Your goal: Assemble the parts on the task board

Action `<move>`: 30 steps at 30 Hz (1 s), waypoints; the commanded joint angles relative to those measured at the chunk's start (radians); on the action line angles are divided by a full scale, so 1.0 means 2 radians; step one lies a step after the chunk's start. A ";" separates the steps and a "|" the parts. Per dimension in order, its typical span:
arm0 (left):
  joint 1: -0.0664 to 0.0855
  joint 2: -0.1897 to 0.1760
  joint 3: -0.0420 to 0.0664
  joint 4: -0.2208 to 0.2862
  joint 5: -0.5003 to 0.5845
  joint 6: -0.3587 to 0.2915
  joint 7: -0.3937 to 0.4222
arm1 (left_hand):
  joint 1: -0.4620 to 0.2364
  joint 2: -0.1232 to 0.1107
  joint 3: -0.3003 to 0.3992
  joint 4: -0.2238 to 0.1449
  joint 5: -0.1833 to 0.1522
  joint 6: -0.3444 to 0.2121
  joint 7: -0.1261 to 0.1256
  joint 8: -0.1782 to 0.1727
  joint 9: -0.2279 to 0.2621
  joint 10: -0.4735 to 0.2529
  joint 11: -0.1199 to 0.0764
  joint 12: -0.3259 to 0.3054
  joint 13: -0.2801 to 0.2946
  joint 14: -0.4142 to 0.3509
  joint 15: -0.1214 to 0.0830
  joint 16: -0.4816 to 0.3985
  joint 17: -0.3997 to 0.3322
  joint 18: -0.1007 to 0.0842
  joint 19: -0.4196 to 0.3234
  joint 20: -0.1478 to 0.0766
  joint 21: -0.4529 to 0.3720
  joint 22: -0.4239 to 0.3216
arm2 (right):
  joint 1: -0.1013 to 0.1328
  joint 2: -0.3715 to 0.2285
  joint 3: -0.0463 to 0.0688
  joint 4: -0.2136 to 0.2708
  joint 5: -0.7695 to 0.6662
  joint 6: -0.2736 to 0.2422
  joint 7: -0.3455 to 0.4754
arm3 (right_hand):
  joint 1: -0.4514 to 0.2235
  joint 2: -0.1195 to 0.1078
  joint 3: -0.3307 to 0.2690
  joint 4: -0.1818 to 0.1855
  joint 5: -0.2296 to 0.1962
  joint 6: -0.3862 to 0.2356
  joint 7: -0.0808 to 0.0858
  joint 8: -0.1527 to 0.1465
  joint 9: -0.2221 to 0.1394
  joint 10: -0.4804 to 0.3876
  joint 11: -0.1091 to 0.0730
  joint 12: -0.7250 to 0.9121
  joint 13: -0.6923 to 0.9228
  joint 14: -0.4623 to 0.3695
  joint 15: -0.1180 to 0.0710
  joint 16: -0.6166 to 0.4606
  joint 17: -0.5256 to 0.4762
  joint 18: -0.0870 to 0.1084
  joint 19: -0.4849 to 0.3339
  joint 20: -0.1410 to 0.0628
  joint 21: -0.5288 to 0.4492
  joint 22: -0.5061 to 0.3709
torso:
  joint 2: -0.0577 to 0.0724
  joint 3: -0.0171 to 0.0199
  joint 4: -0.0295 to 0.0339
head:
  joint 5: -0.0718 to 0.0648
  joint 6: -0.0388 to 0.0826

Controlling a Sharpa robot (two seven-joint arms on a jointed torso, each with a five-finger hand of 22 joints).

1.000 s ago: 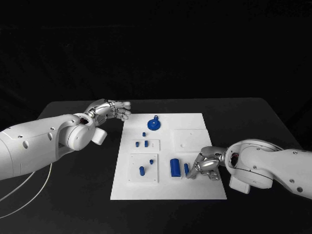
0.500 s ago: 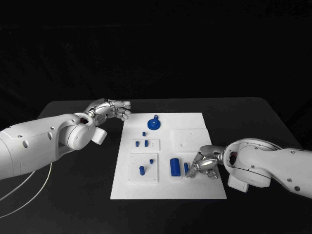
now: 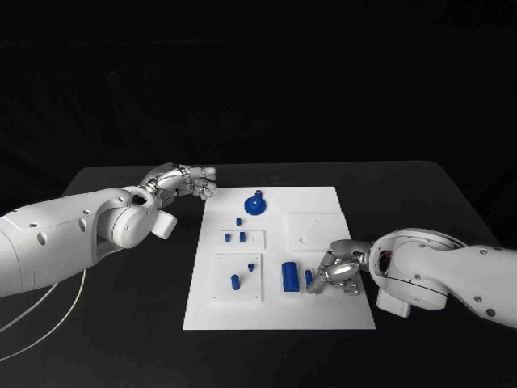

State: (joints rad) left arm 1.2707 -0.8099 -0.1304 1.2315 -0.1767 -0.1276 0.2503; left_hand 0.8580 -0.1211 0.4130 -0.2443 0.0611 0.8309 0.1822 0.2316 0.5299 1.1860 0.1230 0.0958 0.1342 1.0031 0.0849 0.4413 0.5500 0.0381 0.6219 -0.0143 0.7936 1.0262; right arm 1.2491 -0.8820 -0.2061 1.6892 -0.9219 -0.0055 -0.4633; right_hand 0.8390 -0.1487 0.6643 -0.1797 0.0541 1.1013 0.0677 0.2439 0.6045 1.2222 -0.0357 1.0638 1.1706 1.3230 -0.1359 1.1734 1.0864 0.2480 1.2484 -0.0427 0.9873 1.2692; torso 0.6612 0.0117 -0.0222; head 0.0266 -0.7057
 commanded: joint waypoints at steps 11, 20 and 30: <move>0.000 0.000 0.000 0.001 -0.002 0.007 0.001 | -0.002 0.002 -0.001 0.000 -0.001 -0.003 -0.001 0.002 -0.001 -0.002 0.000 -0.002 0.000 0.004 0.000 -0.002 0.001 0.010 0.000 0.000 -0.004 0.001 | -0.003 -0.001 -0.002 -0.004 -0.015 0.015 -0.013 | -0.001 -0.011 0.003 0.002 0.001 -0.001 0.003 0.000 0.000 0.001 -0.001 0.002 0.000 0.000 -0.002 0.002 -0.001 0.007 0.001 0.001 0.003 0.000 | 0.000 0.0005 -0.0003 | 0.001 -0.001; 0.000 0.000 0.000 0.001 -0.003 0.007 0.001 | -0.002 0.002 -0.001 0.000 -0.001 -0.003 -0.001 0.002 -0.001 -0.002 0.000 -0.002 0.000 0.004 0.000 -0.002 0.001 0.010 0.000 0.000 -0.004 0.001 | -0.003 -0.004 -0.002 -0.008 -0.012 0.009 -0.006 | -0.013 -0.022 -0.009 0.008 0.006 -0.002 0.003 0.000 -0.001 0.000 -0.001 0.002 -0.001 0.000 -0.002 0.002 -0.002 0.007 0.001 0.001 0.002 -0.001 | 0.000 0.0003 -0.0004 | 0.001 0.000; 0.000 0.003 0.000 -0.001 -0.003 0.001 0.006 | -0.002 0.002 -0.001 0.000 -0.001 -0.003 -0.001 0.003 -0.001 -0.002 0.000 -0.002 0.000 0.004 0.000 -0.002 0.002 0.010 0.000 0.000 -0.004 0.001 | 0.003 -0.014 0.004 -0.035 0.048 0.011 0.065 | -0.058 -0.011 -0.108 -0.038 0.066 -0.024 0.007 -0.006 0.001 -0.016 0.003 -0.002 0.001 -0.010 0.000 -0.001 -0.001 0.007 -0.014 -0.006 -0.004 -0.002 | -0.001 0.0002 -0.0003 | -0.001 0.007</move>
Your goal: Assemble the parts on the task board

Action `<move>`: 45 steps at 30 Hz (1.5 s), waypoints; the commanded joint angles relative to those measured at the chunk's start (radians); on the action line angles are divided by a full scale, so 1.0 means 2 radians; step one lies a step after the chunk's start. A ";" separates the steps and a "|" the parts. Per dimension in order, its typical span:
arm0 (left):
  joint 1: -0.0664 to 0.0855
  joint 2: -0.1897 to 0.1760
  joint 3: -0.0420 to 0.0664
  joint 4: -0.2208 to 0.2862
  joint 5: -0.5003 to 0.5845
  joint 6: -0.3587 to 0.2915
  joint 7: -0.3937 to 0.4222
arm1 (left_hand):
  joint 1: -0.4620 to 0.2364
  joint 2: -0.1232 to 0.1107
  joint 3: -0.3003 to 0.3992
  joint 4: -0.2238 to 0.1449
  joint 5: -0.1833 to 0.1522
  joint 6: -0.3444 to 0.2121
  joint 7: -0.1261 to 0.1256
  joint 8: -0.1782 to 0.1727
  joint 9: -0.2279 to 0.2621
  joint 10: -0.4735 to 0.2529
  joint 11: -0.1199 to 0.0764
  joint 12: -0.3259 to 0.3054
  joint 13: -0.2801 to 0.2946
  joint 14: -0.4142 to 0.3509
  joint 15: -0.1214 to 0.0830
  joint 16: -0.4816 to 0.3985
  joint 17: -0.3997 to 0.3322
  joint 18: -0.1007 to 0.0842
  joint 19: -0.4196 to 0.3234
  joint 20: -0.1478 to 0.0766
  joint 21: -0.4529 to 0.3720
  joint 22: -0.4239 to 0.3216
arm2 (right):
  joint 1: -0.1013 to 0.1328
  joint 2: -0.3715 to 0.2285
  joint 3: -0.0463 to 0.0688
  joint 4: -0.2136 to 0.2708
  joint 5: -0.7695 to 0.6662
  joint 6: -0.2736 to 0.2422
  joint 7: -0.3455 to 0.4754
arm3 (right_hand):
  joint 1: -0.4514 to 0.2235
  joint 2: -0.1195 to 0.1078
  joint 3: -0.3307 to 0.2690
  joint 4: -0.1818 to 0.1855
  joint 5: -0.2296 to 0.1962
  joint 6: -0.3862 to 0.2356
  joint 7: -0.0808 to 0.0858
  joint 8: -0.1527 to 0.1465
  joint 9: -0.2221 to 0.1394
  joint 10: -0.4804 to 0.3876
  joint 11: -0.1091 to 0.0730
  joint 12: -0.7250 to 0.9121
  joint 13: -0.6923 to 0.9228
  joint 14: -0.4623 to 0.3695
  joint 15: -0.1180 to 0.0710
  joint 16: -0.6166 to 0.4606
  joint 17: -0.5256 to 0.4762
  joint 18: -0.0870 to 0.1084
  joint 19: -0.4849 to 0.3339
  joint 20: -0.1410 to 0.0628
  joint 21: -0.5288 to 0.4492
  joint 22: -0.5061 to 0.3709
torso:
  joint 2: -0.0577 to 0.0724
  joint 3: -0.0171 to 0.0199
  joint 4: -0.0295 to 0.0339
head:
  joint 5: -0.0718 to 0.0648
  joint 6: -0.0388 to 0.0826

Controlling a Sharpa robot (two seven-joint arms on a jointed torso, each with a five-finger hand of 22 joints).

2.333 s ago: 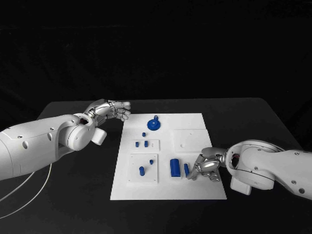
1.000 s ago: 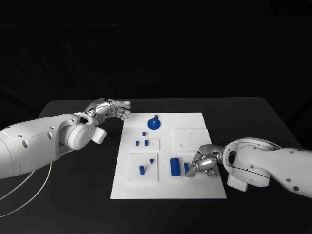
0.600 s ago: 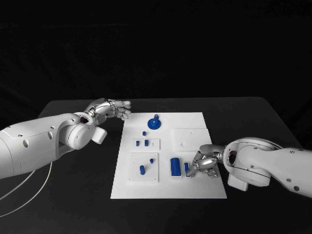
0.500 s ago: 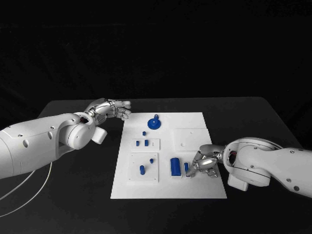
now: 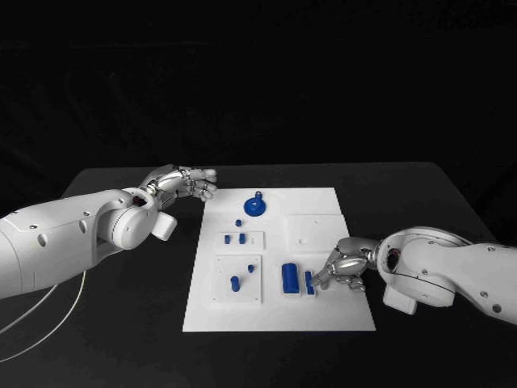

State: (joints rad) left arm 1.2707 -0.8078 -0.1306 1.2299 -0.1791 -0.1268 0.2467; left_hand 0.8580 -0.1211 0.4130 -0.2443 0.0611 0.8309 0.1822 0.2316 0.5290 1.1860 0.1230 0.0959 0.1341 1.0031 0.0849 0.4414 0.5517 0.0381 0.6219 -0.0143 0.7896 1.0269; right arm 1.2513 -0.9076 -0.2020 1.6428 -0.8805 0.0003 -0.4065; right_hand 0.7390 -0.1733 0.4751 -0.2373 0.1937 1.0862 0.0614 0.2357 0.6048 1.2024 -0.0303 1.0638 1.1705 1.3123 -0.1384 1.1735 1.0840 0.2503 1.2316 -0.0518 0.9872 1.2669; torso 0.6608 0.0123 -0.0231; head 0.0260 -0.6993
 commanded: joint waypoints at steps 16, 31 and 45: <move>0.015 0.001 0.001 0.003 0.006 -0.015 0.034 | 0.004 0.007 0.001 -0.004 0.000 0.005 -0.004 0.008 0.001 0.004 -0.003 0.001 0.002 0.002 0.001 -0.007 0.004 0.010 -0.001 0.000 -0.003 0.003 | 0.035 0.056 0.038 -0.179 0.186 -0.038 0.239 | 0.019 0.037 -0.045 -0.027 0.008 -0.050 0.024 -0.014 0.001 -0.059 0.015 -0.027 -0.012 -0.053 0.016 -0.045 -0.015 0.005 -0.060 0.004 -0.047 -0.016 | -0.004 -0.0026 0.0011 | -0.006 0.050; 0.032 0.059 0.001 -0.038 0.051 -0.100 0.051 | 0.033 0.011 0.017 -0.013 0.011 -0.035 -0.013 -0.013 -0.014 -0.083 0.016 -0.017 -0.031 -0.092 0.036 -0.081 -0.022 0.000 -0.067 0.035 -0.048 -0.001 | 0.003 0.161 0.102 -0.348 0.293 -0.048 0.330 | 0.108 0.056 -0.030 -0.025 0.005 -0.113 0.056 -0.034 -0.015 -0.181 0.087 -0.336 -0.339 -0.253 0.144 -0.369 -0.230 -0.050 -0.310 0.106 -0.306 -0.152 | -0.025 -0.0113 -0.0004 | -0.007 0.089; 0.022 0.097 0.002 -0.087 0.073 -0.088 0.101 | 0.041 -0.007 0.017 0.023 0.015 -0.076 -0.055 -0.011 -0.006 -0.185 -0.014 -0.014 -0.032 -0.184 0.040 -0.122 -0.038 -0.019 -0.171 0.067 -0.088 0.015 | -0.022 0.193 0.113 -0.394 0.309 -0.063 0.357 | 0.045 0.082 -0.114 -0.026 -0.072 -0.144 0.032 -0.036 -0.033 -0.153 0.095 -0.450 -0.478 -0.286 0.155 -0.441 -0.307 -0.051 -0.358 0.123 -0.359 -0.176 | -0.039 -0.0049 0.0010 | 0.006 0.096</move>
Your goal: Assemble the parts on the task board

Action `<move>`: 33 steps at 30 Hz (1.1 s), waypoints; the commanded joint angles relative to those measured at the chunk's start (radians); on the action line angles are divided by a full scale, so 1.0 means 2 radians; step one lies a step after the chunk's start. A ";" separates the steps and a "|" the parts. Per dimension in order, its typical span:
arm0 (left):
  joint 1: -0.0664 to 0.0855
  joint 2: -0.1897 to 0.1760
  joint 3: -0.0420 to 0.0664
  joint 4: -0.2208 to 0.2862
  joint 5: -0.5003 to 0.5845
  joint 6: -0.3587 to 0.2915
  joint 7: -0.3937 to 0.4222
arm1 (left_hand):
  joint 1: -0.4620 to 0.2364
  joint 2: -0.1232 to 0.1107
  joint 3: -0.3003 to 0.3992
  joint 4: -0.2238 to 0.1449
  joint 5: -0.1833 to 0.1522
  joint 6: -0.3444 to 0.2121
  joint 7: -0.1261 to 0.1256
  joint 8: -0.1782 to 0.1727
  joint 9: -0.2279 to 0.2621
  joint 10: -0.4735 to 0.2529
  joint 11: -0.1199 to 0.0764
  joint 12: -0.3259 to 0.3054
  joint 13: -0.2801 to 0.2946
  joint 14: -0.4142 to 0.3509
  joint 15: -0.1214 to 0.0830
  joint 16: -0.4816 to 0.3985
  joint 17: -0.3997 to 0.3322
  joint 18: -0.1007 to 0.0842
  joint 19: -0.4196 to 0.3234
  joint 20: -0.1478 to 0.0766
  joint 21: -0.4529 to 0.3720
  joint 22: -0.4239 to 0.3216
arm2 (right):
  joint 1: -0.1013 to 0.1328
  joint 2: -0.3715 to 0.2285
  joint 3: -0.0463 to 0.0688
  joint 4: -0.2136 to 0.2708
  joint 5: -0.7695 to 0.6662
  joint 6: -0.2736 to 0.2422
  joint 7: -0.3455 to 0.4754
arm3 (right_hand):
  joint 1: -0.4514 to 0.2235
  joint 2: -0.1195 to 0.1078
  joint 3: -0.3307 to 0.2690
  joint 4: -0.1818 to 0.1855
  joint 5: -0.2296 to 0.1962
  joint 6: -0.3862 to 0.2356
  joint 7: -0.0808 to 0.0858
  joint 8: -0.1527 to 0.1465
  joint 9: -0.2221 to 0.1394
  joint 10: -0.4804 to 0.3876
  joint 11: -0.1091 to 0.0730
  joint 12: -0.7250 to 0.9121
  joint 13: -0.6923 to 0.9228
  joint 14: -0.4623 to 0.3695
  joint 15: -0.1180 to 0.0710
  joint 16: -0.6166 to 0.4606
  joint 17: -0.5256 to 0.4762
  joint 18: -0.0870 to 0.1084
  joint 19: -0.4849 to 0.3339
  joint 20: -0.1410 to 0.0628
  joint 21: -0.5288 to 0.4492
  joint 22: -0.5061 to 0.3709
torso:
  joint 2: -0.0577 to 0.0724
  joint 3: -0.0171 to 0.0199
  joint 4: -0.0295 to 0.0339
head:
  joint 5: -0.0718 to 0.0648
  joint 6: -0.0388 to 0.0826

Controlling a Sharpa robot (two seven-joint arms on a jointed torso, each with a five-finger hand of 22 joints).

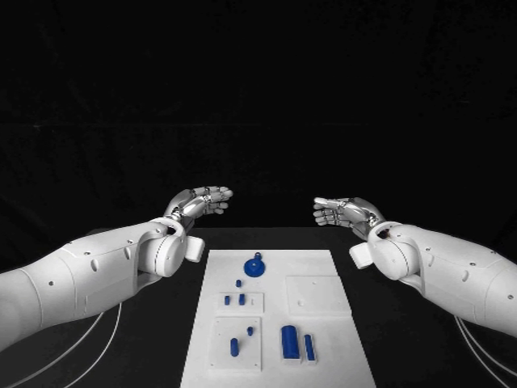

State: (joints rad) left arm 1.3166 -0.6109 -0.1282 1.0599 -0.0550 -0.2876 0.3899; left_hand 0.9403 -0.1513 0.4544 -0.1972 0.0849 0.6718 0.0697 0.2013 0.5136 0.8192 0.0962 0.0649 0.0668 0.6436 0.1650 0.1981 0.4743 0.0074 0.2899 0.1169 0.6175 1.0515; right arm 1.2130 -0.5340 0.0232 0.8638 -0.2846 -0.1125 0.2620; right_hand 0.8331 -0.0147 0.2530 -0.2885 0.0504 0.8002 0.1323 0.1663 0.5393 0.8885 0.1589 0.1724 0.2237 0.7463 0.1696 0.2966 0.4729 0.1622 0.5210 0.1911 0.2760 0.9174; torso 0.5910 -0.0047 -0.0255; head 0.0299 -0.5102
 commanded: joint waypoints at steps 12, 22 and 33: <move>-0.041 -0.026 0.020 0.078 0.009 -0.074 0.020 | -0.470 0.076 -0.227 0.099 -0.042 -0.336 -0.035 -0.101 -0.257 -0.410 -0.048 -0.032 -0.033 -0.322 -0.082 -0.099 -0.237 -0.004 -0.145 -0.058 -0.309 -0.526 | -0.018 -0.027 -0.003 0.077 0.032 -0.073 0.029 | -0.417 0.007 -0.126 0.144 -0.025 -0.400 -0.066 -0.083 -0.270 -0.444 -0.079 -0.086 -0.112 -0.373 -0.085 -0.148 -0.236 -0.081 -0.261 -0.096 -0.138 -0.459 | -0.018 0.0018 0.0098 | -0.011 -0.034; -0.112 -0.071 0.054 0.215 0.023 -0.203 0.055 | -0.470 0.076 -0.227 0.099 -0.042 -0.336 -0.035 -0.101 -0.257 -0.410 -0.048 -0.032 -0.033 -0.322 -0.082 -0.099 -0.237 -0.004 -0.145 -0.058 -0.309 -0.526 | -0.055 -0.082 -0.008 0.237 0.096 -0.221 0.087 | -0.417 0.007 -0.126 0.144 -0.025 -0.400 -0.066 -0.083 -0.270 -0.444 -0.079 -0.086 -0.112 -0.373 -0.085 -0.148 -0.236 -0.081 -0.261 -0.096 -0.138 -0.459 | -0.023 0.0023 0.0128 | -0.015 -0.045; -0.133 -0.085 0.064 0.255 0.027 -0.241 0.065 | -0.470 0.076 -0.227 0.099 -0.042 -0.336 -0.035 -0.101 -0.257 -0.410 -0.048 -0.032 -0.033 -0.322 -0.082 -0.099 -0.237 -0.004 -0.145 -0.058 -0.309 -0.526 | -0.079 -0.120 -0.011 0.344 0.139 -0.321 0.126 | -0.417 0.007 -0.126 0.144 -0.025 -0.400 -0.066 -0.083 -0.270 -0.444 -0.079 -0.086 -0.112 -0.373 -0.085 -0.148 -0.236 -0.081 -0.261 -0.096 -0.138 -0.459 | -0.023 0.0023 0.0128 | -0.015 -0.045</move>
State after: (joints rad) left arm 1.0499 -0.7805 -0.0016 1.5663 -0.0072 -0.7154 0.4827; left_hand 0.0072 0.0004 0.0036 -0.0003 0.0035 0.0053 -0.0001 0.0031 0.0009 0.0052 0.0000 0.0069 0.0009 0.0043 0.0009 0.0035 0.0009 0.0079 0.0035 0.0000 0.0035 0.0010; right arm 1.0559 -0.7708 -0.0001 1.5421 -0.0577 -0.6496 0.4490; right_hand 0.0055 -0.0001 -0.0013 -0.0058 0.0035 0.0046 -0.0001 0.0035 0.0009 0.0036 -0.0001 0.0035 0.0008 0.0048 0.0003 0.0035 0.0009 0.0137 0.0049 -0.0002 0.0035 0.0008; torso 0.5444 0.0001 -0.0001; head 0.0001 -0.6000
